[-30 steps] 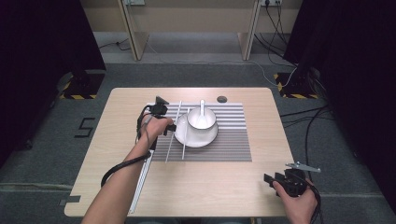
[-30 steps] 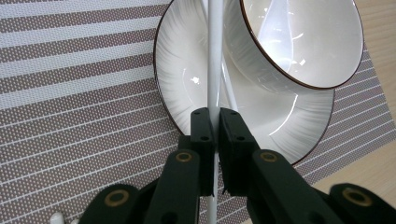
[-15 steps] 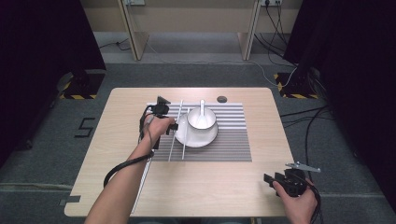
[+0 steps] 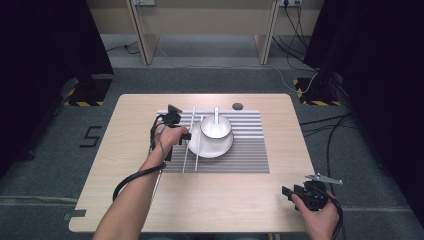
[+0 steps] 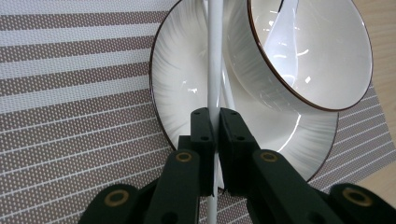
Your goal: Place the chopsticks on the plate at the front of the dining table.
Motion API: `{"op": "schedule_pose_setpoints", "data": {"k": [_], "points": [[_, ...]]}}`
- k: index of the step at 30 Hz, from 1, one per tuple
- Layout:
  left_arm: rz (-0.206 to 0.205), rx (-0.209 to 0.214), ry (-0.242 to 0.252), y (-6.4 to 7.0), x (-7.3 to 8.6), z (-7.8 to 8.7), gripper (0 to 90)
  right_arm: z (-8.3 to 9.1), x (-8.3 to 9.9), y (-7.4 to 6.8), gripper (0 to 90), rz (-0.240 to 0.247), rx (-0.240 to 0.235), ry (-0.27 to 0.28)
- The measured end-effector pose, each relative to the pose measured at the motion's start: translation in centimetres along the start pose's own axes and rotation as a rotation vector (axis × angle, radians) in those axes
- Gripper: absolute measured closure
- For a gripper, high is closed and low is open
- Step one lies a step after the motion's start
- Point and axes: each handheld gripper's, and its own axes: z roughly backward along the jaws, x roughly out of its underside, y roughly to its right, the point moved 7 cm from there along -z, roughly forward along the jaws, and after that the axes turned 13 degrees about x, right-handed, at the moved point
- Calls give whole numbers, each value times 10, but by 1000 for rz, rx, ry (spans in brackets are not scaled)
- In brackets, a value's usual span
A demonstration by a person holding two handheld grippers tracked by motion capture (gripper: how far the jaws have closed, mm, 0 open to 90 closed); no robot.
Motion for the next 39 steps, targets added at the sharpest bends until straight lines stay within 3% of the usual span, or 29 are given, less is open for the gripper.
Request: {"op": "schedule_pose_setpoints", "data": {"k": [39], "points": [[67,-18,28,-9,2,-24,847,1,0,1,459,-5,0,0]]}}
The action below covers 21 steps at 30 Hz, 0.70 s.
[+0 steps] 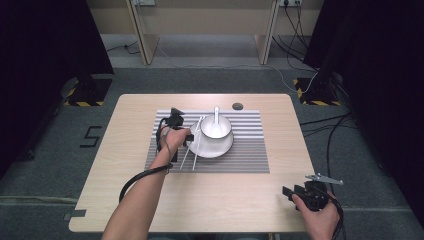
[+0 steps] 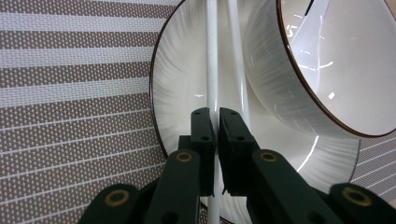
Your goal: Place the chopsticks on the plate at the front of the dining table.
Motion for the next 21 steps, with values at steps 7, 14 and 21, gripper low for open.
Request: {"op": "schedule_pose_setpoints", "data": {"k": [7,14,21], "points": [[-1,-14,0,-1,0,-3,846,0,0,0,459,1,0,-2],[-7,-16,20,-1,-2,-4,815,-1,0,1,459,3,0,-1],[-24,-16,36,1,-2,6,788,-1,0,1,459,3,2,0]]}}
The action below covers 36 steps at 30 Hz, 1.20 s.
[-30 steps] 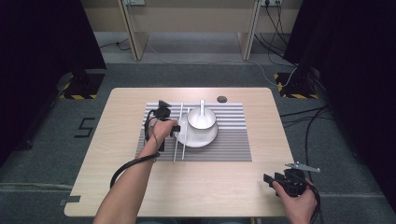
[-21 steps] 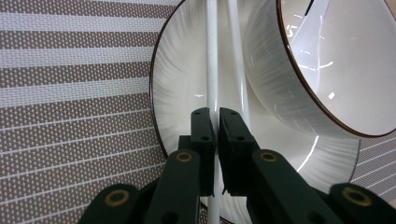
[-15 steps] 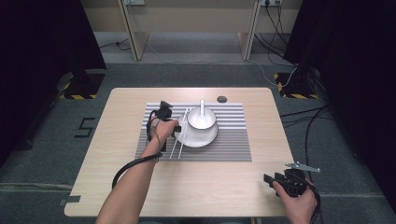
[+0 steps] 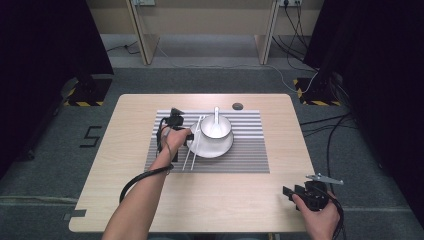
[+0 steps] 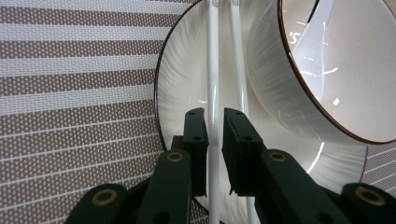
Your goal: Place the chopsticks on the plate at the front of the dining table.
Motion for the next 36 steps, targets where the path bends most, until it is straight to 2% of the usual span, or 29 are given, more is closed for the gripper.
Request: {"op": "schedule_pose_setpoints", "data": {"k": [3,9,15,21,22,26,28,29,33,36], "points": [[-10,10,34,1,-1,10,786,0,0,0,459,2,2,0],[-35,6,49,-2,6,31,736,-1,0,0,459,4,3,0],[-105,-4,74,-8,19,47,631,0,0,-1,459,7,6,2],[-202,-33,29,-13,40,53,533,0,0,-2,459,11,8,2],[-218,-47,40,-14,45,54,517,0,0,-2,459,12,7,0],[-233,-46,40,-16,62,55,507,1,0,-3,459,14,8,3],[-244,-53,35,-16,65,55,508,1,0,-4,459,13,6,2],[-267,-68,18,-15,69,56,508,0,0,-4,459,19,6,2],[-297,-94,-12,-16,76,53,509,1,0,-4,459,21,7,2],[-293,-94,-29,-17,82,47,511,1,0,-4,459,21,7,2]]}}
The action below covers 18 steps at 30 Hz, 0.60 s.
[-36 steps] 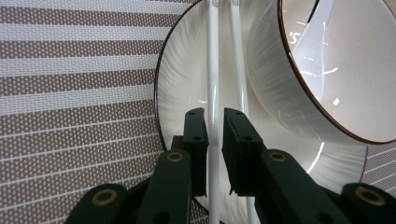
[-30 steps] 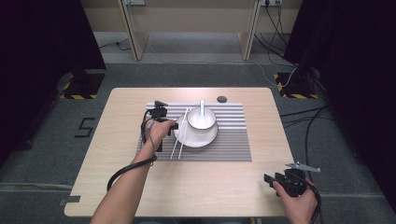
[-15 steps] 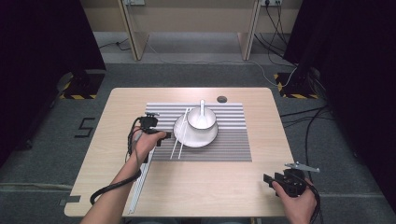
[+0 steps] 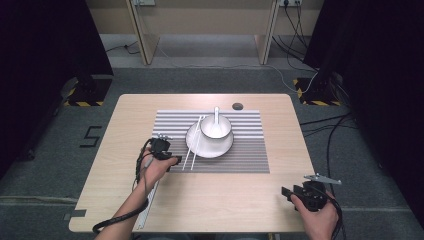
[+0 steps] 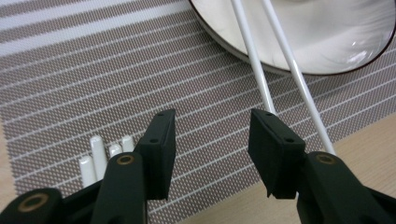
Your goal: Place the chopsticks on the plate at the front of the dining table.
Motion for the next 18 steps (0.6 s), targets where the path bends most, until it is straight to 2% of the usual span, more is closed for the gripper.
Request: {"op": "schedule_pose_setpoints", "data": {"k": [6,12,18], "points": [[4,5,-28,1,5,-7,510,0,0,0,459,-7,-2,-4],[-10,26,-60,12,7,-15,512,0,0,0,458,-7,-1,-7],[-14,48,-69,20,8,-21,512,0,0,1,458,-7,0,-5]]}}
